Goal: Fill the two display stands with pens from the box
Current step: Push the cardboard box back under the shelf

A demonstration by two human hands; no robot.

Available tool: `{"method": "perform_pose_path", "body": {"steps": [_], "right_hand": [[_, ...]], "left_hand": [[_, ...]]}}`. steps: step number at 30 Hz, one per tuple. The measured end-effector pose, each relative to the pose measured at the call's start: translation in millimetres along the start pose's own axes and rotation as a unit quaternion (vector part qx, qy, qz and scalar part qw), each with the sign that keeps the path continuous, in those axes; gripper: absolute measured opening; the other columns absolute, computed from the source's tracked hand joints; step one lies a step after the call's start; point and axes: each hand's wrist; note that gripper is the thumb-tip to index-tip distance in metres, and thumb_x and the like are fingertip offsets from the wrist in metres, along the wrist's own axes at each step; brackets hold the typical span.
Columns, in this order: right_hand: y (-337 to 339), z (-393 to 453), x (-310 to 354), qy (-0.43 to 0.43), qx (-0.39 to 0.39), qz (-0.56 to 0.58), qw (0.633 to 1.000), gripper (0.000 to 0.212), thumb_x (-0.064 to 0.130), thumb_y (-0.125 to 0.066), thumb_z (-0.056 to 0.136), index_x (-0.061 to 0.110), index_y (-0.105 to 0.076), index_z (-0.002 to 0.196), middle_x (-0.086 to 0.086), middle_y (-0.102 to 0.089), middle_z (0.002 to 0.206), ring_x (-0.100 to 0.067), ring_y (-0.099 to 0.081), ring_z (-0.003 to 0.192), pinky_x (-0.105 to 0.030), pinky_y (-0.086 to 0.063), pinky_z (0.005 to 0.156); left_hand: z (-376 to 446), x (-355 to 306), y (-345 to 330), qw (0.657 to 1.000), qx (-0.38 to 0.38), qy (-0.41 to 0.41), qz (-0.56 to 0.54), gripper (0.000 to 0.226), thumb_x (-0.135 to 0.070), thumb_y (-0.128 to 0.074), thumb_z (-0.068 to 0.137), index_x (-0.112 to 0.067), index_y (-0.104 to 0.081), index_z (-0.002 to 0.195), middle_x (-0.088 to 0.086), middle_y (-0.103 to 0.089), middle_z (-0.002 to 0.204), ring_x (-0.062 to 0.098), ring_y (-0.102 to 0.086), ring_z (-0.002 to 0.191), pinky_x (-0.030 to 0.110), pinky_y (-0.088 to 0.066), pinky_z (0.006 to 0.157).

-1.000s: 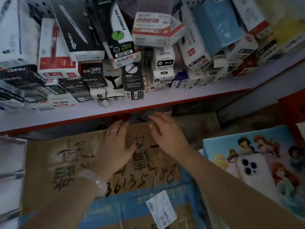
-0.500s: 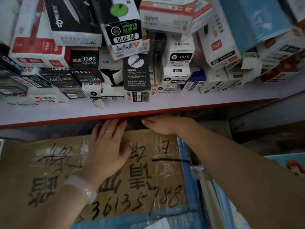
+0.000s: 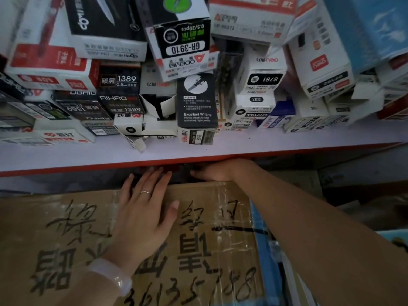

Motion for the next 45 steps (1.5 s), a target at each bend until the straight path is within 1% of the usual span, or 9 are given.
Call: {"method": "perform_pose_path", "body": {"steps": [8,14,19,23,26,29,36,42,45], "right_hand": [[1,-12,-2,0.035,-0.04,0.069,0.996,0.061,0.053,-0.037,0.095,0.035,-0.015,0.149,0.005,-0.018,0.157,-0.02,-0.021,0.142,-0.034,-0.018,0.115],[-4,-48,9,0.012,-0.012,0.054,0.998,0.059,0.057,-0.021,0.097,0.028,-0.028,0.147,-0.001,-0.029,0.154,-0.022,-0.028,0.14,-0.038,-0.023,0.114],[-39,-85,18,0.007,-0.183,-0.124,0.975,0.052,0.052,-0.014,0.099,0.033,-0.029,0.144,0.001,-0.042,0.146,-0.021,-0.037,0.134,-0.034,-0.026,0.106],[-63,-79,17,-0.004,-0.287,-0.145,0.947,0.075,0.061,0.001,0.085,0.028,-0.045,0.134,0.0,-0.057,0.129,-0.024,-0.047,0.119,-0.038,-0.029,0.098],[-78,-72,14,-0.009,-0.365,-0.15,0.919,0.064,0.056,-0.012,0.09,0.02,-0.063,0.106,-0.004,-0.065,0.102,-0.028,-0.055,0.096,-0.038,-0.036,0.083],[-84,-69,17,-0.02,-0.418,-0.15,0.896,0.058,0.053,-0.018,0.092,0.017,-0.064,0.097,-0.006,-0.065,0.094,-0.029,-0.056,0.088,-0.038,-0.038,0.078],[-94,-84,24,-0.044,-0.402,-0.121,0.907,0.075,0.057,0.0,0.085,0.018,-0.059,0.11,-0.005,-0.061,0.11,-0.028,-0.048,0.107,-0.038,-0.031,0.09],[-97,-101,25,-0.063,-0.327,-0.144,0.932,0.084,0.057,0.013,0.078,0.025,-0.052,0.12,0.001,-0.056,0.121,-0.024,-0.042,0.115,-0.036,-0.028,0.094],[-85,-98,29,-0.054,-0.3,-0.145,0.941,0.079,0.056,0.008,0.088,0.023,-0.056,0.122,-0.002,-0.058,0.124,-0.025,-0.043,0.121,-0.037,-0.03,0.098]], "left_hand": [[-2,0,1,0.999,-0.035,0.005,-0.03,0.06,-0.046,-0.015,0.097,-0.006,-0.048,0.128,0.014,-0.057,0.128,0.024,-0.039,0.125,0.045,-0.02,0.109],[0,-2,-1,0.999,-0.022,0.032,0.015,0.053,-0.039,-0.028,0.091,-0.005,-0.058,0.119,0.014,-0.063,0.115,0.027,-0.051,0.11,0.042,-0.026,0.101],[1,-10,5,0.997,-0.006,0.061,0.048,0.049,-0.042,-0.032,0.087,-0.006,-0.062,0.101,0.012,-0.063,0.089,0.032,-0.058,0.084,0.04,-0.029,0.087],[-2,-10,4,0.997,-0.005,0.055,0.06,0.051,-0.046,-0.03,0.087,-0.007,-0.06,0.098,0.011,-0.06,0.087,0.032,-0.056,0.083,0.041,-0.029,0.086],[-1,-10,1,0.997,0.0,0.051,0.064,0.053,-0.049,-0.028,0.088,-0.007,-0.059,0.094,0.012,-0.059,0.086,0.032,-0.055,0.082,0.041,-0.029,0.086],[-3,-8,1,0.997,-0.009,0.048,0.053,0.054,-0.05,-0.028,0.088,-0.006,-0.059,0.093,0.013,-0.059,0.086,0.033,-0.055,0.084,0.04,-0.027,0.086],[-17,-11,6,0.999,0.01,0.039,0.021,0.056,-0.052,-0.024,0.088,-0.01,-0.058,0.098,0.009,-0.058,0.091,0.03,-0.053,0.089,0.043,-0.036,0.09],[-31,-15,5,0.998,0.038,0.024,0.045,0.063,-0.054,-0.017,0.092,-0.01,-0.061,0.099,0.007,-0.059,0.09,0.029,-0.056,0.085,0.038,-0.029,0.09],[-30,-17,5,0.997,0.05,0.027,0.056,0.072,-0.055,-0.008,0.093,-0.007,-0.062,0.101,0.009,-0.06,0.089,0.031,-0.057,0.085,0.04,-0.03,0.089]]}}
Point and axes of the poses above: each hand's wrist, its own z-axis towards the middle knuckle, its own y-axis out of the back of the hand, x = y × z
